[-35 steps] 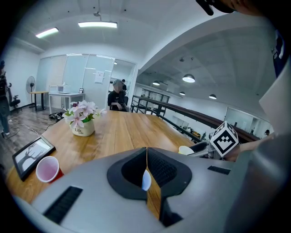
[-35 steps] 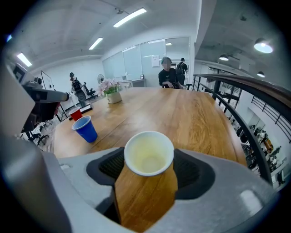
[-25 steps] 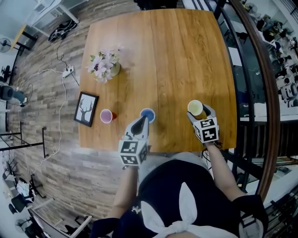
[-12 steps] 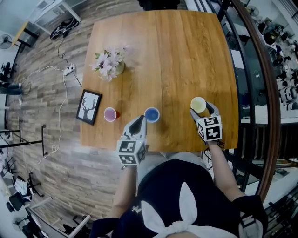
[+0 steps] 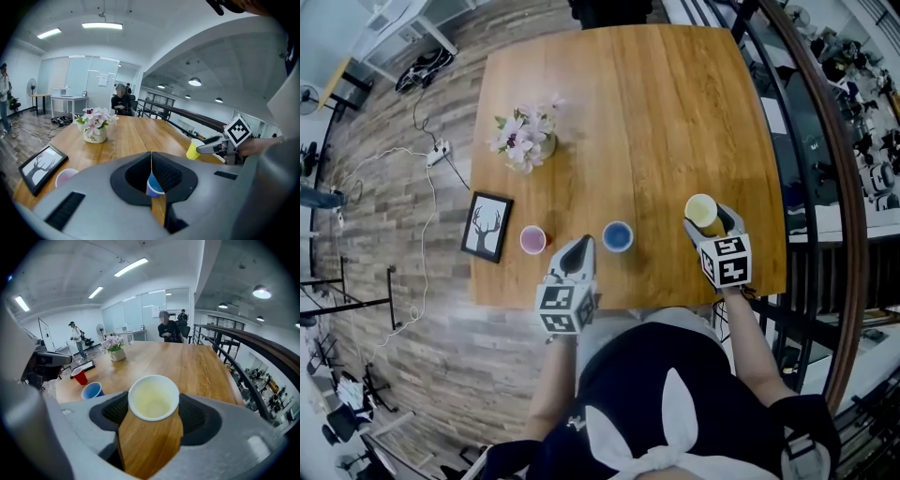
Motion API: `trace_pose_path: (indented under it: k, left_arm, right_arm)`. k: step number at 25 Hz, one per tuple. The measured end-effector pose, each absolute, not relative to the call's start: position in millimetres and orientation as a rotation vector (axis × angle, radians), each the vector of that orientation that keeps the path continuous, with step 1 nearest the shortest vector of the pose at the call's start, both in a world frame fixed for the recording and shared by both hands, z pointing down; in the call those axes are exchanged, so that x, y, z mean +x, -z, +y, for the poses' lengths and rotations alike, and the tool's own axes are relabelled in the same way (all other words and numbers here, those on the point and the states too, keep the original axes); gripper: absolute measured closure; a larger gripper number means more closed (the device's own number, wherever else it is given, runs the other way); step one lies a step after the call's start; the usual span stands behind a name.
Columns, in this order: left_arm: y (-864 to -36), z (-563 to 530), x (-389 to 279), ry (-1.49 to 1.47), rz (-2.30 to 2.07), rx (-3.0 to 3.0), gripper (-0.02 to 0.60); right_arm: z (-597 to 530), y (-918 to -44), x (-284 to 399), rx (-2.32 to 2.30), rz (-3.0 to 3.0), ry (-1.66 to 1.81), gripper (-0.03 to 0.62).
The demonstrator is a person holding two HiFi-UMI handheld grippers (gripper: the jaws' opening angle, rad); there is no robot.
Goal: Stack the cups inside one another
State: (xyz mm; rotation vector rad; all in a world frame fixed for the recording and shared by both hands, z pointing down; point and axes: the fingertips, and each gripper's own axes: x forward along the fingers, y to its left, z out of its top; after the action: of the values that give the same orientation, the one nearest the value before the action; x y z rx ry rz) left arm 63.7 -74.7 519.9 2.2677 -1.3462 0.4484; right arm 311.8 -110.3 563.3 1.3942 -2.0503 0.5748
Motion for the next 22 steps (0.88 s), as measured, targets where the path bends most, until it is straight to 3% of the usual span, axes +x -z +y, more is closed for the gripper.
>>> trace_pose_path:
  k: [22]
  left_arm:
    - [-506, -77, -23, -0.417, -1.393, 2.250, 0.560]
  right_arm:
    - [-123, -503, 205, 1.349, -2.171, -0.472, 0.264]
